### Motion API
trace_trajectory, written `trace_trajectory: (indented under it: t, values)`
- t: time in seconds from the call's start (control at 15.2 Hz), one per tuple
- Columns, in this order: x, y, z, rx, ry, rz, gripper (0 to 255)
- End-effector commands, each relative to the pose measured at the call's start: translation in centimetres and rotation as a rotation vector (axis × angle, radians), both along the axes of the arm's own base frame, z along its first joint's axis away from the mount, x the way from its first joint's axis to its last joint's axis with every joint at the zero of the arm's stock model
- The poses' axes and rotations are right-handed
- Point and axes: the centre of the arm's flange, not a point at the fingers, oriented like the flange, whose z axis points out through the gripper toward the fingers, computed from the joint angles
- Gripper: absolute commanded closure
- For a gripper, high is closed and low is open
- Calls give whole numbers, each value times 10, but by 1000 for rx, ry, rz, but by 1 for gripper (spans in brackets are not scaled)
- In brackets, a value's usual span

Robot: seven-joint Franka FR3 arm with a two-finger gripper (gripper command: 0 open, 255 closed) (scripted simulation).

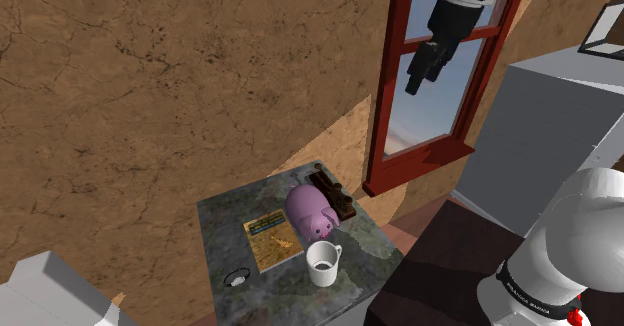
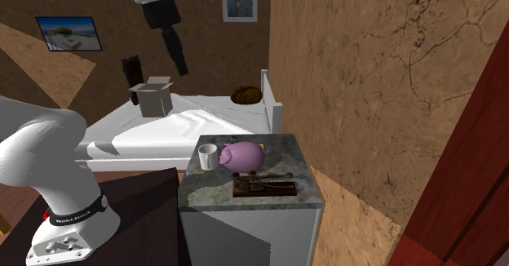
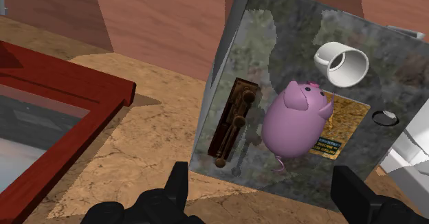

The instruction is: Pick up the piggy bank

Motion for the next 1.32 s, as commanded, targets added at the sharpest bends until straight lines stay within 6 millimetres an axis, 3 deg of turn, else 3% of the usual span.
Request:
trace_trajectory:
  t: [0.0,1.25]
  values:
    - [0,0,0,0,0,0,0]
    - [151,64,-189,26,-7,-42,0]
